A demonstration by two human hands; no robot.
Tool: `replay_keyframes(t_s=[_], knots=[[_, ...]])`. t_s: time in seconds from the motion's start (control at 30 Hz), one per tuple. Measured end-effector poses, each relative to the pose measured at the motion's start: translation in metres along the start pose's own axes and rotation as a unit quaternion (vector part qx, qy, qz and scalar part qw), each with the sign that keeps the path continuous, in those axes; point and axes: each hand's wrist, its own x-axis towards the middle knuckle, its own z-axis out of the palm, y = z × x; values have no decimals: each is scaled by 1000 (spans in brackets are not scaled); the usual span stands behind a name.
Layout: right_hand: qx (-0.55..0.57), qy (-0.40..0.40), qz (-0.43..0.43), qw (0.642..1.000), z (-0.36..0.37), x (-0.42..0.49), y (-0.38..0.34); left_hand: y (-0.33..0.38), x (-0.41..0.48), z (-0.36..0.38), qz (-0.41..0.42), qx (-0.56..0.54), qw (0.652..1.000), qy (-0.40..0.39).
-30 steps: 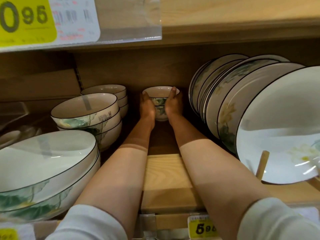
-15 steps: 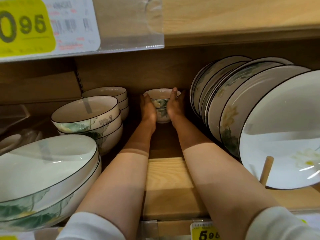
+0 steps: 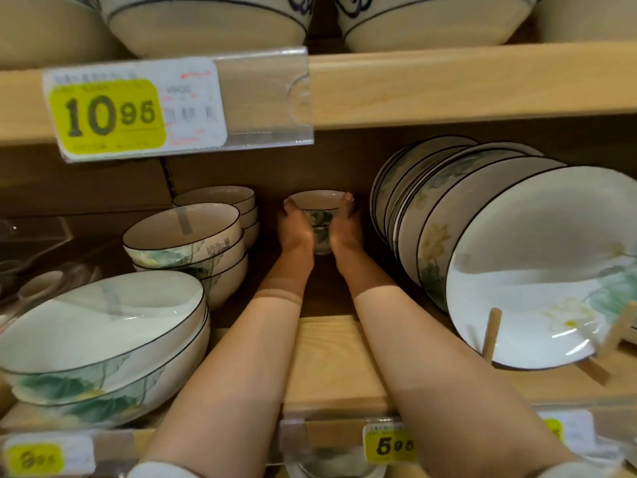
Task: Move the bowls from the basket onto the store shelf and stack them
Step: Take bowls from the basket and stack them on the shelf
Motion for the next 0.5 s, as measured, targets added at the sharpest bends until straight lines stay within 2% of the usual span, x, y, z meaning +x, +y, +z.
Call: replay_keyframes(t_s=[0.17, 0.33, 0.43, 0.5], knots=[[-28, -45, -15, 998, -25, -37, -16, 32, -58, -15, -1, 18, 998, -65], [-9, -103, 33, 994, -50, -82, -37, 60, -117, -43, -1, 44, 997, -61], [101, -129, 99, 982, -73, -115, -29, 55, -161, -66, 43, 22, 996, -77], [155, -114, 114, 975, -83, -144, -24, 45, -195, -87, 77, 29, 993, -85]])
